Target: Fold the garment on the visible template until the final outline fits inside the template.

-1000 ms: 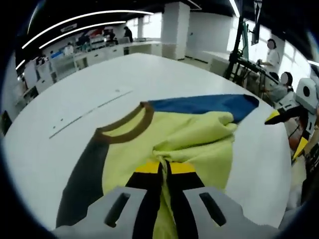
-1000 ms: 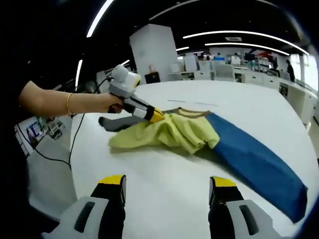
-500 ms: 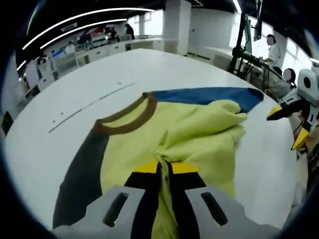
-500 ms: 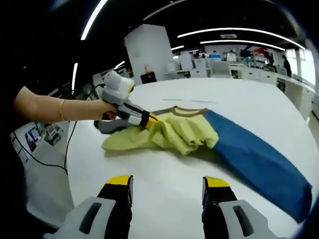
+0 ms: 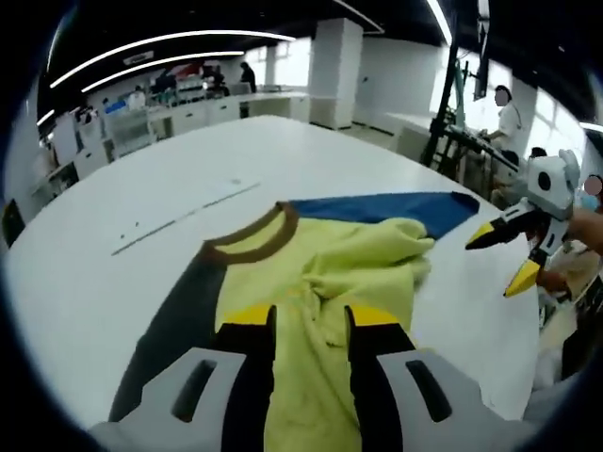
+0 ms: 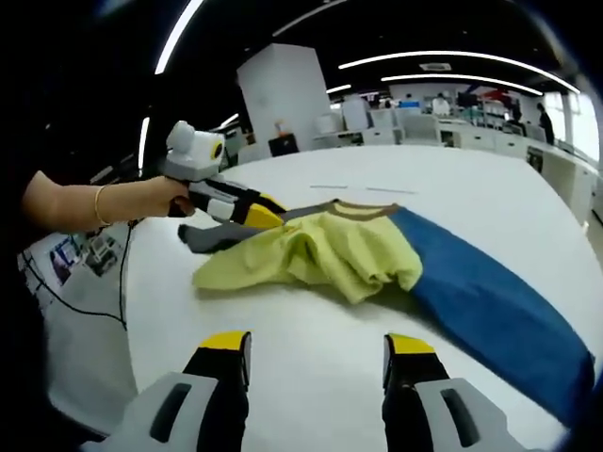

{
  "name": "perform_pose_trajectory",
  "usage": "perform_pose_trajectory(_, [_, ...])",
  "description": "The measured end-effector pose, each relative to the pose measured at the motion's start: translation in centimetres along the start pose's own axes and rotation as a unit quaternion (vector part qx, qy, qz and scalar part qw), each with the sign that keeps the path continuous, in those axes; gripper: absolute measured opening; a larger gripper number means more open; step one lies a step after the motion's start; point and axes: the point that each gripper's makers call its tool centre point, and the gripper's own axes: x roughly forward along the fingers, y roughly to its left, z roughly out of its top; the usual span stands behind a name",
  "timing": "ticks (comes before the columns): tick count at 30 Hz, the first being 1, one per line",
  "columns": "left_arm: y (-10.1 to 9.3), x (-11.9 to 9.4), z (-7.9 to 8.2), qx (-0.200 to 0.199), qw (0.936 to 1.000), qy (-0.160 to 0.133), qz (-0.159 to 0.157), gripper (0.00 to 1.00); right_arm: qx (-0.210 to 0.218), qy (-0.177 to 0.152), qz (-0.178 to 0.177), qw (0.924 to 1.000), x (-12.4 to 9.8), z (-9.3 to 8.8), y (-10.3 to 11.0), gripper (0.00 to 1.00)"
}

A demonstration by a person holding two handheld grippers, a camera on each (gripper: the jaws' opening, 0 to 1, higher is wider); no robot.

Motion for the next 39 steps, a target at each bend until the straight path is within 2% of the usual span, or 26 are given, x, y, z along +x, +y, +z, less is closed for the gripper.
perform_pose_trajectory(11, [-0.7,-3.3,-0.2,-0.035,0.9988,-0.034,-0.003,0.5,-0.002,-0.003,-0.001,1.0,1.3,0.7,-0.3,0.47])
perform_pose_trajectory(20, [-1.0,-5.5,-1.8,-0.052,0.9977,-0.044,0.006,0.59,0.0,-0.002,-0.016,0.9999,2.5,0.7,-1.6,0.38])
perform_pose_trajectory(30, [-0.8,-8.2,-4.8,-0.068,0.9966,-0.038,0.025,0.58,0.008,-0.002,-0.023,0.9997,4.3,0.4,-2.2,0.32])
perform_pose_trajectory(39, [0.0,-10.0,-7.4,-0.109,0.9915,-0.051,0.05,0.47,0.025,0.003,-0.033,0.9991,5.8,-0.2,-2.9,0.25])
